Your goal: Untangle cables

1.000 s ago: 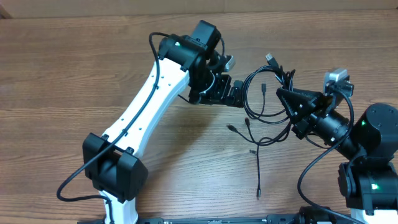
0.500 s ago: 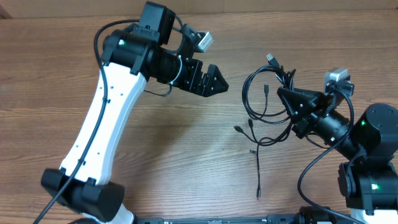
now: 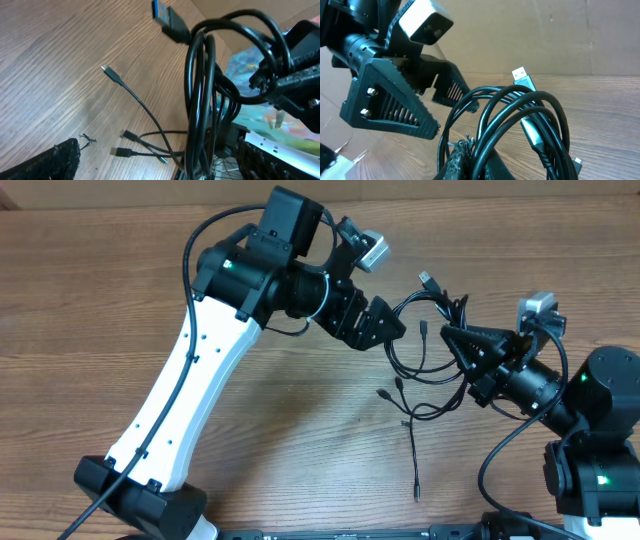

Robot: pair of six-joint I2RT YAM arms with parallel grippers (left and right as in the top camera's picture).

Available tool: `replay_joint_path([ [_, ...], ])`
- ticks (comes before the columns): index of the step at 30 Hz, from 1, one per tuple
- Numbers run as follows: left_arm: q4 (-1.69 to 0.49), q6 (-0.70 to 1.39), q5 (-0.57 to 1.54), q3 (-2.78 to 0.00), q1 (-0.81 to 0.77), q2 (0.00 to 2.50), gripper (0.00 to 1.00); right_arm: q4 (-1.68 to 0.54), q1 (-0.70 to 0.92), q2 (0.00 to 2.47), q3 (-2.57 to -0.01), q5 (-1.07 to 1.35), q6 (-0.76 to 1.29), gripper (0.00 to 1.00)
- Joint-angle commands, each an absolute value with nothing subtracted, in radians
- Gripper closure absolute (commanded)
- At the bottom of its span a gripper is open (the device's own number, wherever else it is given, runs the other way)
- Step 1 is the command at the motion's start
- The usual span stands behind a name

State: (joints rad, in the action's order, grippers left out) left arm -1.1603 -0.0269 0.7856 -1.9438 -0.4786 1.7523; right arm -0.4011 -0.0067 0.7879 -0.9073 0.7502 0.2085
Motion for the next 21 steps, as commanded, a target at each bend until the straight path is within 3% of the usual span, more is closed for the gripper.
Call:
replay_joint_path([
  [1,-1.148,-0.037,0.778,-1.955,-0.485,1.745,0.00,-0.392,-0.009,0.773,-0.925,0.774,0.207,0.92],
  [2,-1.147,-0.037,0.778,-1.955,-0.487,1.745,0.01,-0.390,-0.009,0.773,-0.925,0.780,0.206,0.92],
  [6,-1.144,-0.038,0.778,-1.955,-0.506,1.745,0.23,-0.390,-0.009,0.773,-0.925,0.810,0.206,0.92],
  [14,-1.126,-0.024,0.778,-1.955,-0.552,1.745,0.14,-0.390,-0.009,0.773,-0.925,0.825,0.206,0.92],
  [16,-1.124,-0.022,0.778,-1.955,-0.559,1.745,0.19,-0.391,-0.009,0.773,-0.925,0.825,0.206,0.92],
  [17,-1.124,-0.022,0.778,-1.955,-0.562,1.745,0.32,-0.390,-0.009,0.773,-0.925,0.825,0.206,0.92],
  [19,-1.124,-0.022,0.778,-1.955,-0.564,1.745,0.66,-0.390,-0.009,0.773,-0.925,0.825,0.206,0.92],
  [20,-1.124,-0.022,0.778,-1.955,-0.564,1.745,0.94,-0.391,-0.009,0.773,-0.925,0.825,0.206,0.92],
  [21,-1.124,-0.022,0.778,-1.955,-0.564,1.745,0.96,-0.390,-0.009,0.773,-0.925,0.825,0.206,0.92],
])
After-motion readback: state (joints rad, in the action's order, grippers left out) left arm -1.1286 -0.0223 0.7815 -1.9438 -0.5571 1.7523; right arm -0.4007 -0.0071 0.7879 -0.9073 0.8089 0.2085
